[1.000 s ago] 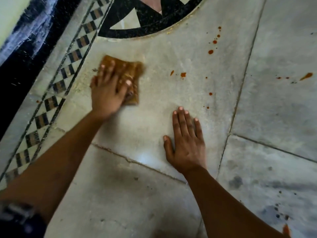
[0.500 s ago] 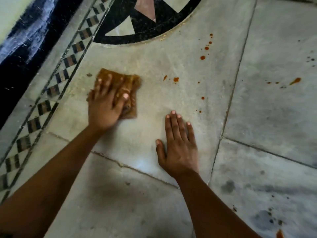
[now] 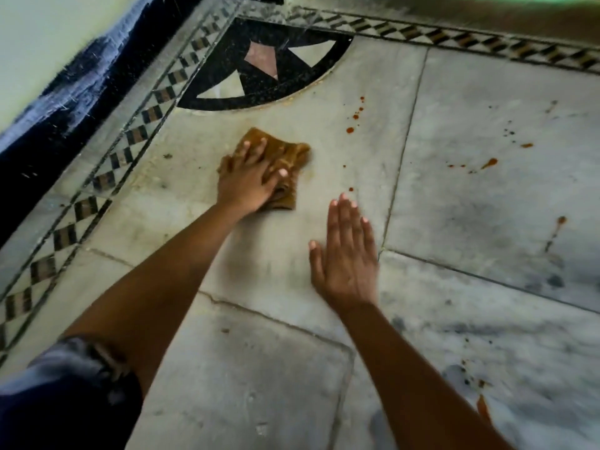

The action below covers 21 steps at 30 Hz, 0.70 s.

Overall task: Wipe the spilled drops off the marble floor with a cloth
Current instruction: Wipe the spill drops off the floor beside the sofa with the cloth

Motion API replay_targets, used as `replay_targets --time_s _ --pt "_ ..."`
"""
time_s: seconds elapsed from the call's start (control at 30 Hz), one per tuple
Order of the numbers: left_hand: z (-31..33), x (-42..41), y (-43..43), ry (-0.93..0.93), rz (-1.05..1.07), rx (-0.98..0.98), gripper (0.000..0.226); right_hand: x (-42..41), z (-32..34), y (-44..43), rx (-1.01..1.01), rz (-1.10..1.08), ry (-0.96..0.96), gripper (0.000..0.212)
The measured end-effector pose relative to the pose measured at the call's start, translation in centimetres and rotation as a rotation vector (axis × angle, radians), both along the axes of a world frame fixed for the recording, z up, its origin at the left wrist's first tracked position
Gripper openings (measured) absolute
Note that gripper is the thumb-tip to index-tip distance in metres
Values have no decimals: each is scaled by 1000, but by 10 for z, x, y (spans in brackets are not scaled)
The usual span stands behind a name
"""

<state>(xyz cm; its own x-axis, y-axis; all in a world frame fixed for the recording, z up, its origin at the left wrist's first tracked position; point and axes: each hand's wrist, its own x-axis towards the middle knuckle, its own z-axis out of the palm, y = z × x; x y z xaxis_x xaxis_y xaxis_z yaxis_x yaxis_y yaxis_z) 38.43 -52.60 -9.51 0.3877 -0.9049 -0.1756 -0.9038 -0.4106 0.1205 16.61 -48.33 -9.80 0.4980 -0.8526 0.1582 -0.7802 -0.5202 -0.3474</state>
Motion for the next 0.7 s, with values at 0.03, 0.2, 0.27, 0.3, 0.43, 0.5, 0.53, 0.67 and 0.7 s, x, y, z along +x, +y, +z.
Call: replay_targets --time_s 0.03,0.2,0.27,0.3,0.43,0.5,0.53,0.67,0.7 --pt "1 11 -7 2 80 25 56 -9 1 -16 -16 -32 9 65" --pt "3 -7 -85 96 289 1 63 -39 -8 -103 64 -96 155 73" --pt "-5 -38 -88 57 156 -39 66 -41 -20 -113 78 -122 166 74" --pt "-12 -48 -79 28 69 -69 68 -38 -26 -118 81 -128 162 74" --pt "-13 -53 4 0 -184 -183 70 -38 -26 -118 92 -127 133 73" --pt "-12 -28 9 -8 -91 -172 68 -38 -22 -118 111 -131 124 73" --pt "-12 -16 -2 -13 -6 -153 66 -37 -22 -117 122 -127 141 73" --pt "-8 -1 -100 7 215 -62 62 -38 -20 -118 165 -123 148 74" --pt "-7 -3 -120 18 218 -51 62 -38 -20 -118 168 -125 142 74"
